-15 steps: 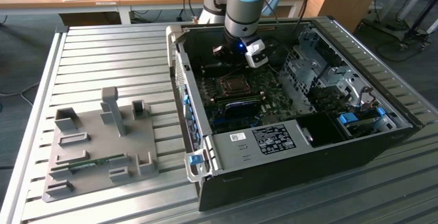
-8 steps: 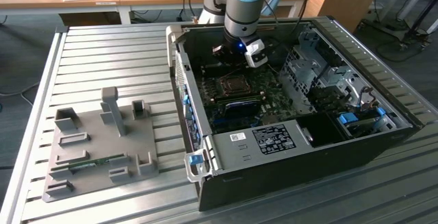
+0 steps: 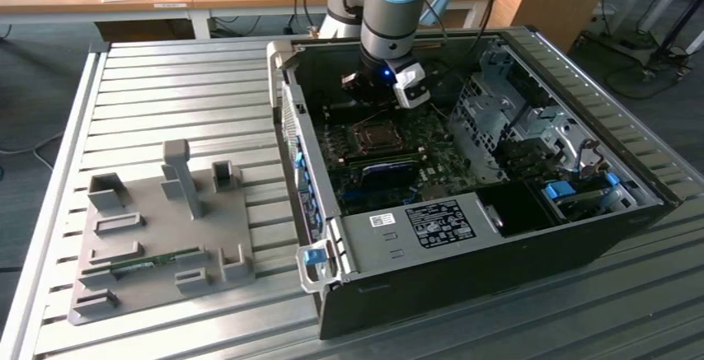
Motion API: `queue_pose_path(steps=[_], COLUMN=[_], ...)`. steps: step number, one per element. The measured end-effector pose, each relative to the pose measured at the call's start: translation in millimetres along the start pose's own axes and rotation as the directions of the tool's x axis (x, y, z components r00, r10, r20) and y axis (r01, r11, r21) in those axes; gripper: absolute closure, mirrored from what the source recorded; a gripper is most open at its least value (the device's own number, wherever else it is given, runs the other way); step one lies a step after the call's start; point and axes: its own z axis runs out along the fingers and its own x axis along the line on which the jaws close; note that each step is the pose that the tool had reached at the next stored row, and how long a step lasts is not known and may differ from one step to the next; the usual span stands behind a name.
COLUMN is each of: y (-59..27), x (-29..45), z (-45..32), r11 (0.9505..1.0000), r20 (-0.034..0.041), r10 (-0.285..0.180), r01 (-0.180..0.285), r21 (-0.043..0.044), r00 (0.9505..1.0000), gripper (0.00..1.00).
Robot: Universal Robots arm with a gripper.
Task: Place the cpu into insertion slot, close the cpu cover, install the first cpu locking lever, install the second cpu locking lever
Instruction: 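Install the first cpu locking lever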
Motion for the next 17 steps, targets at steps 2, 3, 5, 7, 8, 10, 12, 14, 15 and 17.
queue_pose_path(steps=[2,3,5,7,8,10,12,14,15,17], y=[0.0,0.2,0.9,1.2,1.3,1.6,1.8,2.1,2.5,3.4], x=[0.0,-0.1,-0.3,-0.4,-0.4,-0.2,0.0,0.0,-0.1,-0.3], z=[-0.1,-0.6,-2.7,-4.0,-4.1,-3.9,-4.0,-5.0,-6.2,-9.3], r11=[1.0,1.0,1.0,1.0,1.0,1.0,0.9999,0.9999,0.9999,0.9999], r20=[0.0,-0.0002,-0.0001,-0.0005,-0.0007,-0.0011,-0.0018,-0.0021,-0.0021,-0.0022], r10=[0.0,0.0,0.0,0.0,0.001,0.001,0.001,0.002,0.002,0.002], r01=[0.0,0.0,0.0,0.0,-0.001,-0.001,-0.001,-0.002,-0.002,-0.002], r21=[0.0,0.0003,-0.0009,-0.0033,-0.005,-0.008,-0.0108,-0.0117,-0.0121,-0.0132], r00=[1.0,1.0,1.0,1.0,1.0,1.0,1.0,1.0,1.0,1.0], gripper=[0.89,0.89,0.89,0.89,0.89,0.89,0.89,0.89,0.89,0.89])
